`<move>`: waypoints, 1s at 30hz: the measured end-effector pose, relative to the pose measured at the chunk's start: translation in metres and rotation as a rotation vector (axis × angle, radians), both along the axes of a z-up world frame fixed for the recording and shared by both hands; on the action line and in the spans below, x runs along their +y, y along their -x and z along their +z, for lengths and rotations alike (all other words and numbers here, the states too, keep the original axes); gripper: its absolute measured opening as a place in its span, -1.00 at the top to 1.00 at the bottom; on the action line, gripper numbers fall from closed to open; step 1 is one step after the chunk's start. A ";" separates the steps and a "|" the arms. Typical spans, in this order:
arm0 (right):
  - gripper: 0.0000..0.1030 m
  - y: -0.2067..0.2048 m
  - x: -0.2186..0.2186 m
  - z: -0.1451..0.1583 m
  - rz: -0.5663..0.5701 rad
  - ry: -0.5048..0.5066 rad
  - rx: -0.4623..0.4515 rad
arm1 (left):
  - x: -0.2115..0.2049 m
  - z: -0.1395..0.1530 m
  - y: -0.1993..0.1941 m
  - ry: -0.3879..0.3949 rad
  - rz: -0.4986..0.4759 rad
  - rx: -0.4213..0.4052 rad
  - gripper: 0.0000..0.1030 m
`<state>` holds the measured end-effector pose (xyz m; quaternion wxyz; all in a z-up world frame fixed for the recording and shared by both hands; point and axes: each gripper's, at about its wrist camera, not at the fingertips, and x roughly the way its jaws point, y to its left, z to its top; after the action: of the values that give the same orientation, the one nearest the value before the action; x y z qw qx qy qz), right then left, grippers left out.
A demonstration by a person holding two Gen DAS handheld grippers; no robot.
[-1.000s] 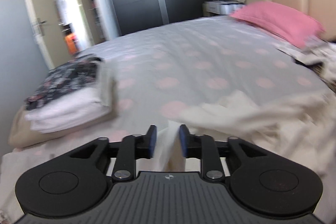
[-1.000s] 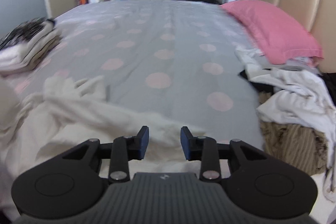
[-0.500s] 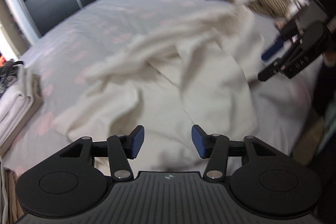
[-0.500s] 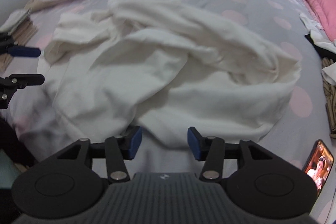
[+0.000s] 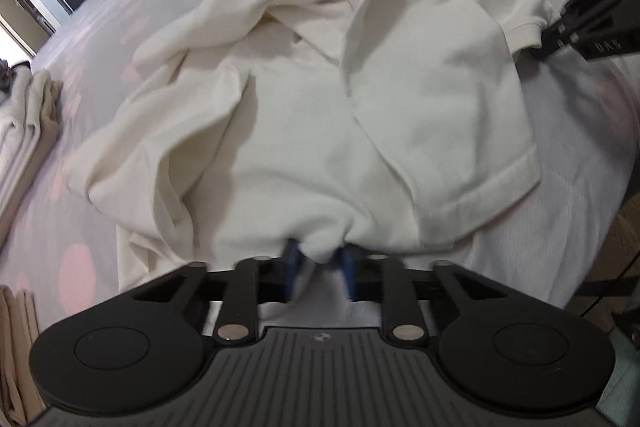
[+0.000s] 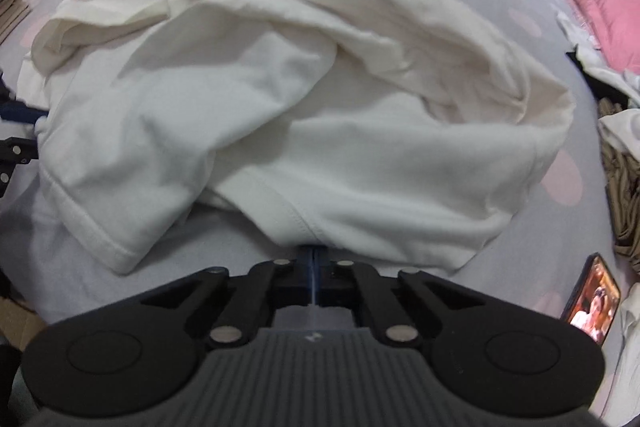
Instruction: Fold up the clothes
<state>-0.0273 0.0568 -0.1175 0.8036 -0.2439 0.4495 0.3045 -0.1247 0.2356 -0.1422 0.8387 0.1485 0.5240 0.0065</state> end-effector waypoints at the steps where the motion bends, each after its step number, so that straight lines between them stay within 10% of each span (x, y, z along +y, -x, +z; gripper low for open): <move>1: 1.00 -0.002 -0.002 0.004 -0.021 -0.012 -0.032 | -0.002 0.003 -0.003 0.016 -0.008 -0.006 0.87; 7: 1.00 -0.023 -0.022 0.039 -0.162 -0.108 -0.197 | -0.021 0.029 -0.011 0.228 -0.105 -0.061 0.91; 14: 0.81 -0.022 -0.018 0.040 -0.143 -0.196 0.023 | -0.050 0.038 -0.011 0.255 -0.188 -0.065 0.91; 17: 0.20 -0.007 -0.015 0.037 -0.110 -0.233 0.104 | -0.044 0.038 -0.016 0.268 -0.160 -0.041 0.90; 30: -0.03 0.035 -0.001 0.012 -0.112 -0.247 0.414 | -0.027 0.067 0.010 0.155 -0.072 -0.087 0.43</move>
<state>-0.0619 0.0561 -0.1055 0.7339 -0.0512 0.5767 0.3553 -0.1350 0.2086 -0.0754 0.8693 0.1014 0.4803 -0.0576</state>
